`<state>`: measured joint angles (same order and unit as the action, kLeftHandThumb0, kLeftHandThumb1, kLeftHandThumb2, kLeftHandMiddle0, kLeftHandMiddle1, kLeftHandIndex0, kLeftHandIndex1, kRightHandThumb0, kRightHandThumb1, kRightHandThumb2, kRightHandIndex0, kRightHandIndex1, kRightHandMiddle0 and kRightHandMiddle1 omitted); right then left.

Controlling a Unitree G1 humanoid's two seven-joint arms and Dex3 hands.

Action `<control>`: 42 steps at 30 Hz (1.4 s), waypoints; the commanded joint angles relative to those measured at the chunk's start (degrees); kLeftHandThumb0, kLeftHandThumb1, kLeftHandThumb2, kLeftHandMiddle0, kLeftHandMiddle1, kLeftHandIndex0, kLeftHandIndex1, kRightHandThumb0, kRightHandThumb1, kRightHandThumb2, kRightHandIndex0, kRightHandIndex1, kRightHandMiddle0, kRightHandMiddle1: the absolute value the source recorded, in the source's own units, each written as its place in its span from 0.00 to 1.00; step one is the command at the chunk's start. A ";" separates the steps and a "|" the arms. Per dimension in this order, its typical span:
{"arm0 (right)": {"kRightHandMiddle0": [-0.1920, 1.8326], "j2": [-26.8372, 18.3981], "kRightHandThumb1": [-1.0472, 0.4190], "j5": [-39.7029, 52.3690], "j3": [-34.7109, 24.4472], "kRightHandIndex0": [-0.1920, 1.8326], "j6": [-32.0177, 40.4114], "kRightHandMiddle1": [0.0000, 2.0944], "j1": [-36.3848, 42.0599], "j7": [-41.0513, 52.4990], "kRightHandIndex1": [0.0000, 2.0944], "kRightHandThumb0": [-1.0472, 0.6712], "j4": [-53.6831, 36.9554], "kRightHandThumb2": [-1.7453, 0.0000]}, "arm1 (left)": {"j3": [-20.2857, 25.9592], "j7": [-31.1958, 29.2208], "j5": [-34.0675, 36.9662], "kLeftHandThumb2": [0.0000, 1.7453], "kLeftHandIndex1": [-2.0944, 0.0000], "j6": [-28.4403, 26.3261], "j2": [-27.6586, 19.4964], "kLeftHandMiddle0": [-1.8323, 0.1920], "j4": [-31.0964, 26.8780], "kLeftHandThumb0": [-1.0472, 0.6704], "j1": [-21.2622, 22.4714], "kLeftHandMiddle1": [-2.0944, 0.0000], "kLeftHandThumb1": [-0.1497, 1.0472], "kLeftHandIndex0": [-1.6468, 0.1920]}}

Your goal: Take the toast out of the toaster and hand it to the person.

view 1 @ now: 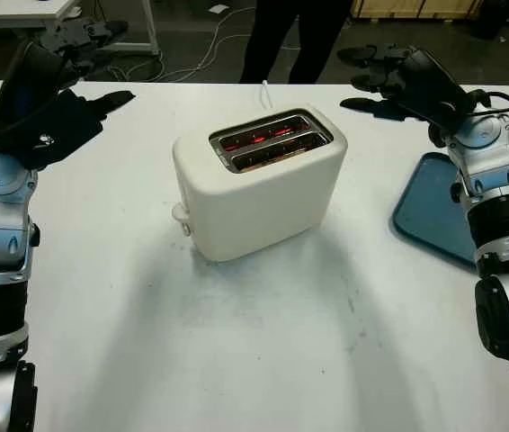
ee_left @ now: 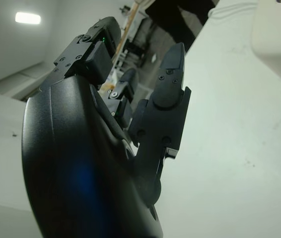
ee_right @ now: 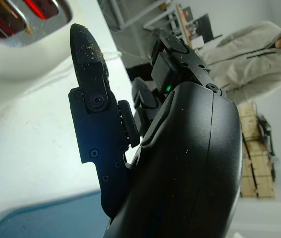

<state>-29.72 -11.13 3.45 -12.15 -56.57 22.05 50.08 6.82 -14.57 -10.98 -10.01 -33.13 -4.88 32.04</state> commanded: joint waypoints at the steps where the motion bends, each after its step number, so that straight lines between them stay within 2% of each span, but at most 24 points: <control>1: 0.35 -0.93 0.09 -0.60 0.28 0.36 -1.84 0.00 -0.94 -0.46 0.01 0.22 0.62 0.94 | -0.24 -0.19 0.58 0.03 0.94 -0.08 0.57 0.67 -0.81 0.44 -0.94 0.87 0.89 0.64; 7: 0.35 -0.86 0.09 0.55 -0.54 0.37 -2.16 0.01 -0.34 -0.17 0.01 0.21 0.18 0.95 | -0.18 -0.77 1.65 0.05 0.94 -0.63 1.37 0.70 -1.39 0.46 -1.31 0.85 0.89 0.65; 11: 0.34 -0.32 0.09 2.19 -1.54 0.36 -1.84 0.00 0.18 0.98 0.00 0.25 -0.40 0.95 | -0.24 -0.87 1.89 0.05 0.94 -1.74 1.43 0.71 -1.76 0.46 -1.50 0.84 0.89 0.66; 17: 0.34 -0.44 0.09 1.72 -1.19 0.36 -1.65 0.00 0.63 0.39 0.00 0.25 -1.43 0.95 | -0.29 -0.51 1.33 0.05 0.93 -0.45 1.08 0.72 -1.55 0.45 -1.80 0.80 0.89 0.65; 21: 0.36 -0.76 0.09 1.11 -1.04 0.37 -1.55 0.01 0.95 -0.35 0.01 0.23 -2.36 0.95 | -0.39 -0.67 1.44 0.06 0.92 -0.56 1.14 0.80 -1.51 0.46 -1.59 0.66 0.89 0.66; 26: 0.36 -0.71 0.09 1.72 -1.43 0.38 -0.90 0.00 1.48 0.07 0.01 0.24 -3.67 0.95 | -0.62 -0.62 1.18 0.05 0.91 -0.58 1.04 0.82 -1.39 0.46 -1.41 0.61 0.89 0.67; 42: 0.35 -0.48 0.09 2.27 -1.97 0.37 -1.25 0.00 1.50 0.26 0.00 0.24 -3.46 0.95 | -0.34 -1.02 1.23 0.03 0.89 -1.03 0.70 0.84 -1.61 0.44 -1.50 0.57 0.89 0.67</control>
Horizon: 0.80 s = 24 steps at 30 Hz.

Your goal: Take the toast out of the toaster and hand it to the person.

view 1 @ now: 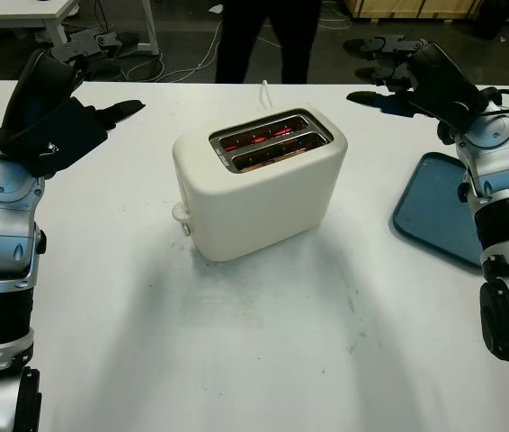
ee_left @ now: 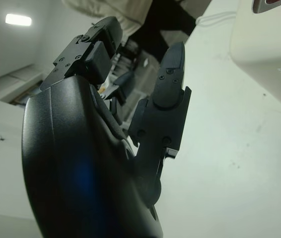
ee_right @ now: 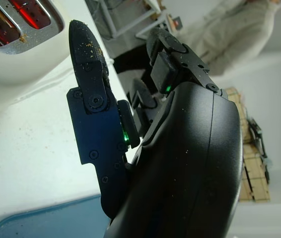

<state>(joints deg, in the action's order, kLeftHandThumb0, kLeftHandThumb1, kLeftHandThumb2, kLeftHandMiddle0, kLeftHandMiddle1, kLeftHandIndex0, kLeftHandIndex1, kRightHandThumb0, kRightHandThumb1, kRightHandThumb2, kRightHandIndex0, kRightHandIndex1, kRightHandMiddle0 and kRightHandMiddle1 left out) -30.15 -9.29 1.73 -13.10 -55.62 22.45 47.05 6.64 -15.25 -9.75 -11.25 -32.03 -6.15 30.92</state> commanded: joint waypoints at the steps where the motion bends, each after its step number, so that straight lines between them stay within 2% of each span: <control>1: 0.35 -0.01 0.09 0.57 -0.33 0.36 -0.12 0.00 0.55 -0.04 0.00 0.24 -0.48 0.95 | -0.09 -0.38 0.17 0.03 0.89 0.46 -0.36 0.84 -0.19 0.45 -0.37 0.57 0.89 0.67; 24: 0.35 0.06 0.09 0.06 -0.13 0.37 0.16 0.00 1.07 -0.71 0.00 0.23 -1.02 0.95 | 0.02 -0.15 0.53 0.03 0.88 -0.44 0.06 0.85 -0.57 0.45 -0.76 0.56 0.89 0.68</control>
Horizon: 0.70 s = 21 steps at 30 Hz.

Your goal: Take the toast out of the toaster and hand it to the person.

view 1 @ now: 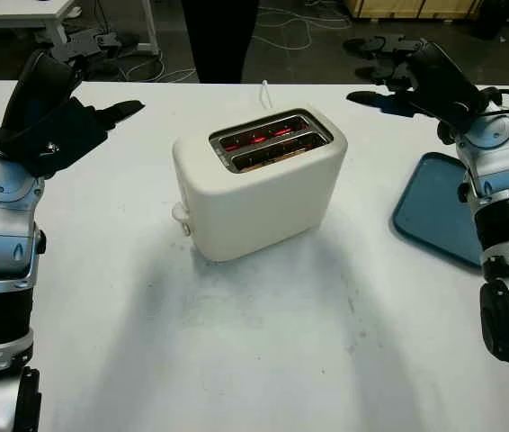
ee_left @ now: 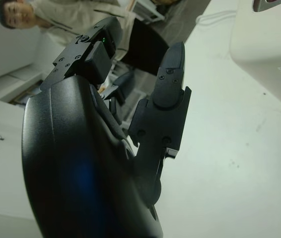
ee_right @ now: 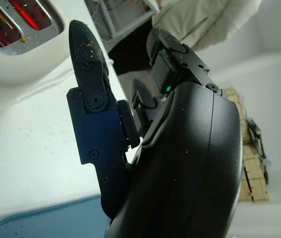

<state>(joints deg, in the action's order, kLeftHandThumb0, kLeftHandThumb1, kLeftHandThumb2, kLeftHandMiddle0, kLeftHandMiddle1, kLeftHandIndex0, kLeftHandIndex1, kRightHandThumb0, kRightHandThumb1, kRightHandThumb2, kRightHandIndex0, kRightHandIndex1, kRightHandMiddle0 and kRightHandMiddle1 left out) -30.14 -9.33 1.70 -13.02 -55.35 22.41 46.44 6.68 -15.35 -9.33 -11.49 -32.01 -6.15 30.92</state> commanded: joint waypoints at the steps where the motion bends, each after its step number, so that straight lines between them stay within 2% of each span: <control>1: 0.35 0.10 0.09 0.20 -0.18 0.37 0.04 0.00 0.84 -0.67 0.00 0.23 -0.35 0.95 | -0.11 -0.09 -0.02 0.03 0.88 -0.22 -0.06 0.85 -0.57 0.45 -0.74 0.56 0.89 0.68; 16: 0.35 0.21 0.09 0.35 -0.30 0.37 0.97 0.00 1.22 -0.77 0.00 0.27 -1.39 0.95 | -0.36 -0.55 0.01 0.03 0.87 -0.81 -0.38 0.86 -0.74 0.45 -0.24 0.55 0.89 0.68; 21: 0.35 0.03 0.09 -0.06 -0.01 0.37 0.63 0.00 1.10 -0.83 0.00 0.24 -1.16 0.95 | -0.52 -0.60 -0.18 0.03 0.87 -0.21 -0.68 0.86 -0.43 0.46 -0.13 0.55 0.89 0.68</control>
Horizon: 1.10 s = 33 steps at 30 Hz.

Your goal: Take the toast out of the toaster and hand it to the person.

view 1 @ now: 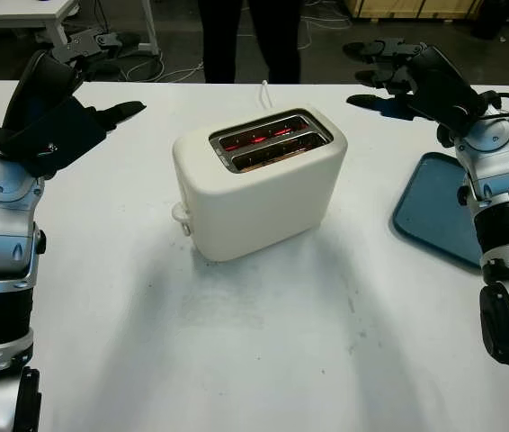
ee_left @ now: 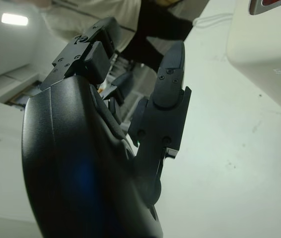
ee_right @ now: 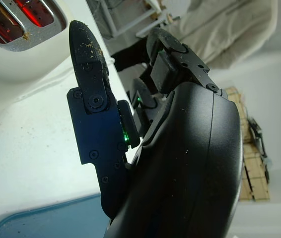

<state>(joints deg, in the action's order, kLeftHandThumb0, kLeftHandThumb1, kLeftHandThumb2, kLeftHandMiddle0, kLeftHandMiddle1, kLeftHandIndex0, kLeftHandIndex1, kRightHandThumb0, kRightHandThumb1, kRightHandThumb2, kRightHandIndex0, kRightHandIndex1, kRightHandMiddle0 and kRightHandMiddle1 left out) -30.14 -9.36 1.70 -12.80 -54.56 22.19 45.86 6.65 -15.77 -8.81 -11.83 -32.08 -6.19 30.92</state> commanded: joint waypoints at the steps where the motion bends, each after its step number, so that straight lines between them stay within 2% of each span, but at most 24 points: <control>1: 0.35 0.04 0.09 0.06 -0.04 0.37 0.44 0.00 0.28 -0.50 0.00 0.24 -0.54 0.95 | -0.49 -0.17 -0.67 0.03 0.87 0.00 -0.57 0.85 -0.48 0.46 -0.12 0.55 0.89 0.68; 15: 0.36 -0.34 0.09 -0.87 0.42 0.37 0.04 0.00 0.27 -0.63 0.00 0.23 -1.02 0.94 | -0.63 -0.31 -0.44 0.03 0.86 0.07 -0.37 0.86 -0.27 0.46 0.11 0.55 0.89 0.69; 33: 0.35 0.31 0.09 0.63 -0.29 0.36 0.17 0.00 0.21 0.56 0.00 0.25 -0.53 0.96 | -0.40 -0.52 -0.32 0.03 0.85 -0.46 -0.56 0.86 -0.91 0.45 -0.14 0.54 0.89 0.70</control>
<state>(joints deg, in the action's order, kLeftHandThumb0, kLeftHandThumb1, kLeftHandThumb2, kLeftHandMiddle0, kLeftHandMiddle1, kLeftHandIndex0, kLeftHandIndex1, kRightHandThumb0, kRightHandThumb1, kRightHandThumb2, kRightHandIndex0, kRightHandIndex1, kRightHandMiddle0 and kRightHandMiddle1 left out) -30.14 -9.65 1.78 -12.80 -54.56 22.53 45.73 6.56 -16.00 -8.76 -11.87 -32.14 -6.27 30.92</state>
